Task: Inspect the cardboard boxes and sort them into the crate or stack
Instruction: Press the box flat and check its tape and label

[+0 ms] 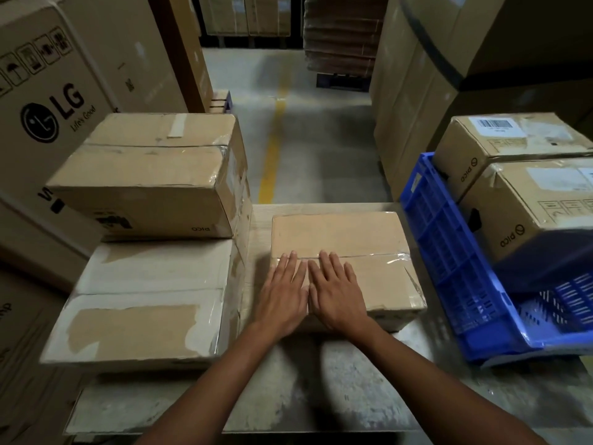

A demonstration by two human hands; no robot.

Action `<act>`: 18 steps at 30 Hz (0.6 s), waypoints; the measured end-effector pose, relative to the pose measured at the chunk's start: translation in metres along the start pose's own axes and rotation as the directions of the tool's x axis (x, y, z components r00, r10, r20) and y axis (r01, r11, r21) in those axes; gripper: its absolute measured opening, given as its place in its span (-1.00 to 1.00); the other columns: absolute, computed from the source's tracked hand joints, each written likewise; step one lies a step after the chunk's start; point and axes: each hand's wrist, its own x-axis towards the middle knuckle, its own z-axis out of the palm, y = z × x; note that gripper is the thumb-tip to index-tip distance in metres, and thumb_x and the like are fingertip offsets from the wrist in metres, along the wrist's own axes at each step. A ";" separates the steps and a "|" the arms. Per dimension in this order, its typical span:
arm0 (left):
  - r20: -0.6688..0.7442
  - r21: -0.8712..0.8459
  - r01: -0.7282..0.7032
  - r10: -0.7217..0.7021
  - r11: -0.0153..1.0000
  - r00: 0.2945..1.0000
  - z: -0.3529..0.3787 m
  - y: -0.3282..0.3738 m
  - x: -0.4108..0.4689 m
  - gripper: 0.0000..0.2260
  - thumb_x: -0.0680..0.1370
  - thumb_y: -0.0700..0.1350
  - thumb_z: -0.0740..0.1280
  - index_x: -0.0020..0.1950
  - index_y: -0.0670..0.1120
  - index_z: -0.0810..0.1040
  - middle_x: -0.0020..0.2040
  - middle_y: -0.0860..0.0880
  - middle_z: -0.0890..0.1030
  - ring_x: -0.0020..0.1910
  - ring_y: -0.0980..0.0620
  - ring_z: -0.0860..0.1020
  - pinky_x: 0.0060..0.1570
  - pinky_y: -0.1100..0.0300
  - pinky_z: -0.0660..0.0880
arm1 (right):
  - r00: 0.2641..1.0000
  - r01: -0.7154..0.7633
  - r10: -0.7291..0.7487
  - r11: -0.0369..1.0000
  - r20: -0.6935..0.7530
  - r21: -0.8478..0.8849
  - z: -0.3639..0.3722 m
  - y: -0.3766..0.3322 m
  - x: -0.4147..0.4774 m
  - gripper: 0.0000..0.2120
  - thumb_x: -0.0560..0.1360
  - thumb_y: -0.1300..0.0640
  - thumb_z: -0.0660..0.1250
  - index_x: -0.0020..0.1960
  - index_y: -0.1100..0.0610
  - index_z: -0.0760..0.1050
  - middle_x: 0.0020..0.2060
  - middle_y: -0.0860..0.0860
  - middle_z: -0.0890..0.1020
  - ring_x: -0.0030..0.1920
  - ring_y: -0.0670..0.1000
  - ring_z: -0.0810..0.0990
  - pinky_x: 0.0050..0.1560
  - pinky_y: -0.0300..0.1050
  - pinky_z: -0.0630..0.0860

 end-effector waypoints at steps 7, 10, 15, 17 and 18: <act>-0.112 0.035 0.001 0.003 0.999 0.994 -0.015 0.004 0.024 -0.70 0.58 -0.02 0.06 0.26 0.01 0.43 0.26 -0.04 0.47 0.19 -0.04 0.40 0.19 0.04 0.31 | 0.999 0.029 -0.030 0.999 -0.038 -0.029 -0.018 0.004 0.017 -0.59 0.54 -0.15 0.04 0.22 0.04 0.47 0.23 0.08 0.50 0.19 0.18 0.48 0.10 0.12 0.39; -0.151 -0.038 0.043 -0.048 0.998 0.987 -0.025 0.012 0.048 -0.77 0.62 -0.06 0.08 0.21 -0.01 0.43 0.22 -0.06 0.46 0.15 -0.03 0.38 0.14 0.07 0.36 | 0.997 0.029 -0.023 0.996 0.080 -0.086 -0.040 0.011 0.049 -0.58 0.58 -0.19 0.03 0.26 0.05 0.37 0.23 0.11 0.42 0.19 0.16 0.39 0.11 0.13 0.39; -0.003 -0.097 0.066 -0.067 0.993 0.998 -0.016 0.010 0.079 -0.50 0.67 -0.03 0.03 0.61 -0.01 0.04 0.63 -0.09 -0.06 0.61 -0.06 -0.12 0.57 -0.03 -0.11 | 0.975 0.055 -0.030 0.993 0.221 -0.108 -0.038 0.044 0.074 -0.37 0.61 -0.26 -0.07 0.61 -0.03 0.00 0.61 0.17 0.01 0.60 0.24 -0.04 0.51 0.33 0.03; 0.000 -0.089 0.080 -0.080 0.993 0.997 -0.013 0.008 0.081 -0.48 0.67 -0.01 0.00 0.63 0.01 -0.03 0.64 -0.05 -0.11 0.60 -0.02 -0.16 0.57 0.00 -0.15 | 0.971 0.061 -0.037 0.994 0.234 -0.095 -0.028 0.052 0.070 -0.35 0.63 -0.27 -0.13 0.63 -0.08 -0.20 0.62 0.12 -0.20 0.60 0.20 -0.25 0.55 0.30 -0.17; 0.001 -0.090 0.086 -0.086 0.992 0.996 -0.014 0.009 0.081 -0.48 0.67 -0.01 0.00 0.63 0.02 -0.03 0.64 -0.04 -0.11 0.60 -0.01 -0.16 0.57 0.00 -0.15 | 0.972 0.061 -0.040 0.994 0.232 -0.085 -0.026 0.053 0.069 -0.35 0.62 -0.28 -0.15 0.62 -0.09 -0.24 0.61 0.11 -0.24 0.60 0.19 -0.28 0.55 0.29 -0.20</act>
